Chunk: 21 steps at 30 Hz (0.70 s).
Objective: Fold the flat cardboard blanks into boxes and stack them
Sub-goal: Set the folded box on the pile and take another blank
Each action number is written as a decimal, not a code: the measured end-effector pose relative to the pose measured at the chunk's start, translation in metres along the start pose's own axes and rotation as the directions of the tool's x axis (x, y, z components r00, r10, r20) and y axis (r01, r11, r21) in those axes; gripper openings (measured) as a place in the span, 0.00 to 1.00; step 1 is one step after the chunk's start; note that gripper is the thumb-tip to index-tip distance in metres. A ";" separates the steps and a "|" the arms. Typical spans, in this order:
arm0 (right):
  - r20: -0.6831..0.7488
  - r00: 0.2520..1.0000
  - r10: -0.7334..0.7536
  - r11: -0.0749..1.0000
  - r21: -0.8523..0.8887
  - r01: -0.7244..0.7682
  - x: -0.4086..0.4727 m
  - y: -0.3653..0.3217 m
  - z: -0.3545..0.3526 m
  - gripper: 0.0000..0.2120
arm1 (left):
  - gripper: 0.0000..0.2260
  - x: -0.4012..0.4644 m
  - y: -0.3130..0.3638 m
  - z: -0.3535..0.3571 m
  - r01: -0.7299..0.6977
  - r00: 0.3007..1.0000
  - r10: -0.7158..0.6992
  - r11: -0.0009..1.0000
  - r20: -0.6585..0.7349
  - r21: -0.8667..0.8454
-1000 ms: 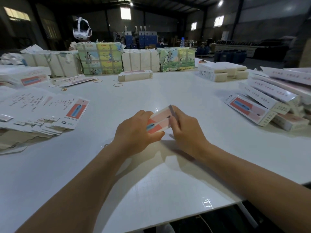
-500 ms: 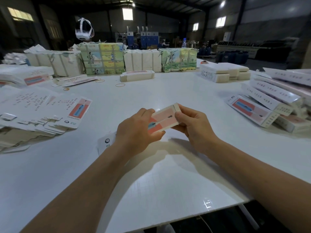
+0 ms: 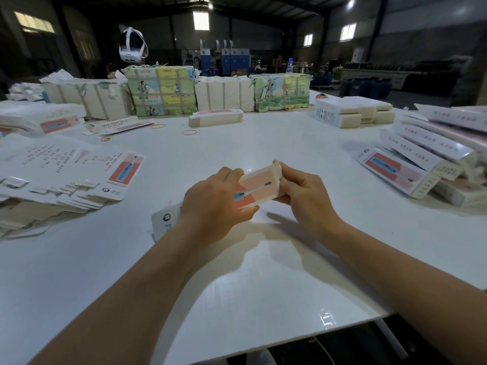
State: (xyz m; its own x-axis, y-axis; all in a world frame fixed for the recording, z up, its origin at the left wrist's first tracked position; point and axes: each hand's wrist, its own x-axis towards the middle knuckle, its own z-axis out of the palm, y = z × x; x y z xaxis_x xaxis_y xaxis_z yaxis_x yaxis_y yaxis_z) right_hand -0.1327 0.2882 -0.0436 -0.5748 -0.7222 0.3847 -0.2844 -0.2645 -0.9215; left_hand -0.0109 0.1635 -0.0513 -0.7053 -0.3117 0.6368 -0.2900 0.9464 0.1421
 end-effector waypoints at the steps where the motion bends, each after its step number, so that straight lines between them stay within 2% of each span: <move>1: -0.016 0.999 -0.030 0.998 -0.059 0.029 -0.001 0.000 0.000 0.30 | 0.29 0.000 0.000 0.000 0.003 1.000 -0.003 1.000 -0.001 -0.014; 6: -0.072 0.991 -0.111 0.970 -0.223 0.092 -0.003 0.002 0.000 0.23 | 0.29 0.001 0.001 -0.001 0.039 0.999 -0.037 0.994 0.023 -0.107; 10: 0.037 0.966 -0.255 0.873 -0.421 0.246 -0.010 -0.003 0.005 0.14 | 0.28 0.003 0.001 -0.002 0.085 0.996 -0.080 0.991 0.048 -0.103; 12: 0.076 0.956 -0.284 0.829 -0.482 0.284 -0.013 -0.004 0.008 0.14 | 0.28 0.002 0.003 -0.002 0.097 0.994 -0.093 0.991 0.052 -0.090; 15: 0.085 0.959 -0.272 0.813 -0.512 0.276 -0.014 -0.006 0.008 0.14 | 0.27 0.002 0.005 -0.002 0.102 0.994 -0.098 0.992 0.051 -0.073; 17: 0.070 0.964 -0.257 0.832 -0.492 0.257 -0.013 -0.007 0.006 0.09 | 0.27 0.002 0.006 -0.002 0.097 0.995 -0.094 0.992 0.042 -0.075; 19: -0.001 0.974 -0.226 0.888 -0.410 0.206 -0.011 -0.007 0.005 0.06 | 0.28 0.002 0.008 -0.001 0.091 0.996 -0.088 0.993 0.034 -0.079; 21: -0.080 0.983 -0.164 0.935 -0.330 0.129 -0.009 -0.005 0.004 0.10 | 0.29 0.003 0.009 0.000 0.086 0.996 -0.083 0.994 0.041 -0.075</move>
State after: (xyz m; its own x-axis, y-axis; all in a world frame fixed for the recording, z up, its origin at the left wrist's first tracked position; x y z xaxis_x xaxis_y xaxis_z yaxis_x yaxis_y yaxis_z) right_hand -0.1230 0.2930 -0.0423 -0.5797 -0.6161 0.5333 -0.5931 -0.1298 -0.7946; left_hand -0.0154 0.1711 -0.0478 -0.7044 -0.3922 0.5916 -0.3003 0.9199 0.2522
